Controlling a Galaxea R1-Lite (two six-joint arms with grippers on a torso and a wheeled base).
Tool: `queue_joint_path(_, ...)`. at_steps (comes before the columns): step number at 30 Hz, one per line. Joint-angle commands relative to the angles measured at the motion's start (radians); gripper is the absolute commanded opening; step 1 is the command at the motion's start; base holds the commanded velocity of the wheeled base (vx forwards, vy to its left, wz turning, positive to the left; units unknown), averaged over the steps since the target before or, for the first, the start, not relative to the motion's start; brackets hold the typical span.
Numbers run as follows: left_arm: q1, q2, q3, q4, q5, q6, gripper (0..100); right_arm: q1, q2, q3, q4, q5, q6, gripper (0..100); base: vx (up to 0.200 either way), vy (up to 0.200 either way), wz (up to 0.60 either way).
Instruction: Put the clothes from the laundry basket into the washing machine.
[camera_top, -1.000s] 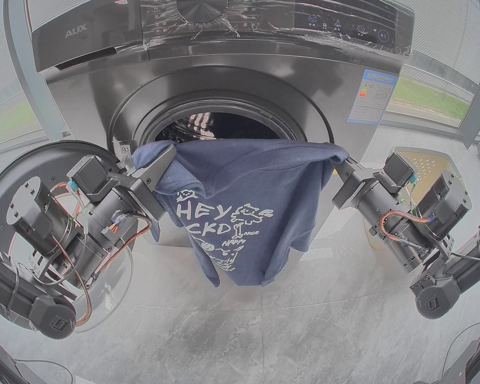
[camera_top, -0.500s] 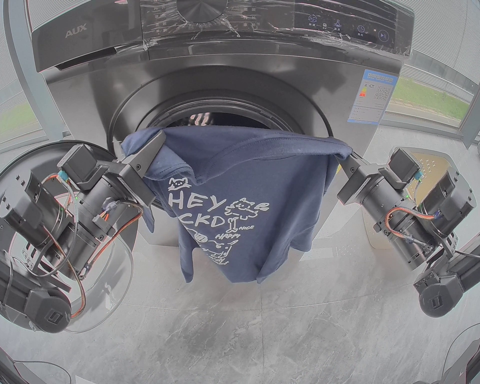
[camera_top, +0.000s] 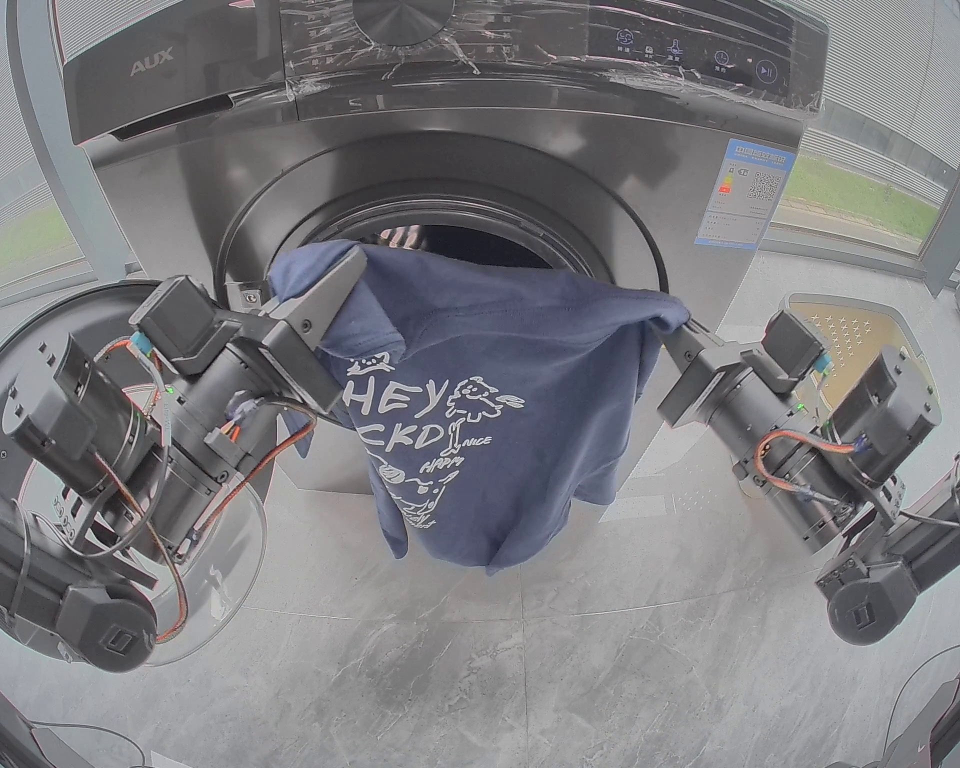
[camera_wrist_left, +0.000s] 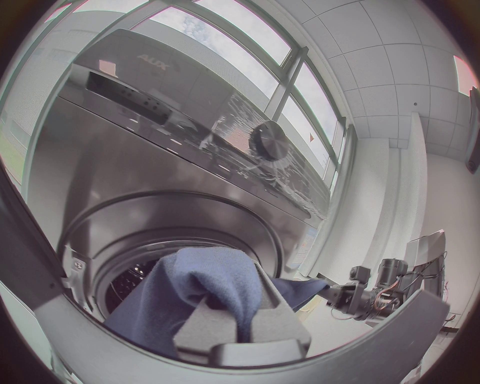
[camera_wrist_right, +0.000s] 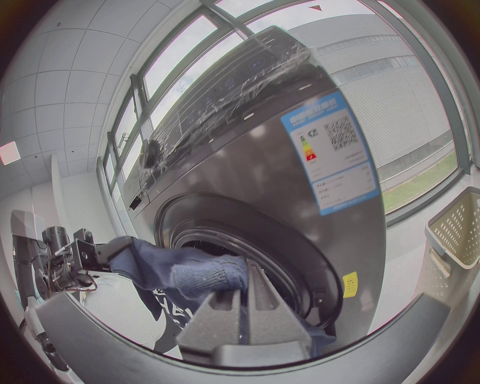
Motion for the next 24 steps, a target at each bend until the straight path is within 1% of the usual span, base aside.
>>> queue_joint_path(1, -0.07, 0.064, -0.045, 0.001, 0.005, 0.001, 0, 0.037, 0.114, -0.008, 0.0, 0.005, -0.001, 0, 0.0, 0.0, 0.0)
queue_joint_path(2, -0.082, 0.089, -0.08, 0.002, 0.011, 0.003, 0, 0.054, 0.165, -0.019, 0.0, 0.009, 0.0, 0, 0.0, 0.0, 0.0)
queue_joint_path(5, -0.091, 0.107, -0.121, 0.007, 0.017, 0.003, 0, 0.069, 0.231, -0.032, 0.0, 0.009, 0.0, 0, 0.0, 0.0, 0.0)
queue_joint_path(6, -0.097, 0.115, -0.146, 0.007, 0.019, 0.003, 0, 0.082, 0.277, -0.035, 0.0, 0.009, -0.001, 100, 0.0, 0.0, 0.0)
queue_joint_path(11, -0.1, 0.118, -0.173, 0.005, 0.027, 0.003, 0, 0.117, 0.376, -0.072, 0.0, 0.012, -0.004, 100, 0.0, 0.0, 0.0)
queue_joint_path(15, -0.113, 0.117, -0.161, -0.004, 0.027, 0.003, 0, 0.126, 0.444, -0.126, 0.001, 0.016, -0.011, 100, 0.0, 0.0, 0.0)
queue_joint_path(18, -0.123, 0.117, -0.153, -0.005, 0.028, 0.003, 0, 0.134, 0.487, -0.177, 0.0, 0.034, -0.009, 100, 0.0, 0.0, 0.0)
queue_joint_path(21, -0.131, 0.117, -0.149, -0.005, 0.03, 0.003, 0, 0.135, 0.508, -0.206, 0.0, 0.037, -0.011, 100, 0.0, 0.0, 0.0)
queue_joint_path(22, -0.142, 0.113, -0.14, -0.005, 0.03, 0.003, 0, 0.134, 0.524, -0.233, 0.0, 0.039, -0.014, 100, 0.0, 0.0, 0.0)
queue_joint_path(23, -0.142, 0.113, -0.14, -0.005, 0.03, 0.003, 0, 0.134, 0.524, -0.233, 0.0, 0.039, -0.014, 100, 0.0, 0.0, 0.0)
queue_joint_path(24, -0.148, 0.11, -0.127, -0.005, 0.03, 0.003, 0, 0.134, 0.537, -0.256, 0.0, 0.039, -0.014, 100, 0.0, 0.0, 0.0)
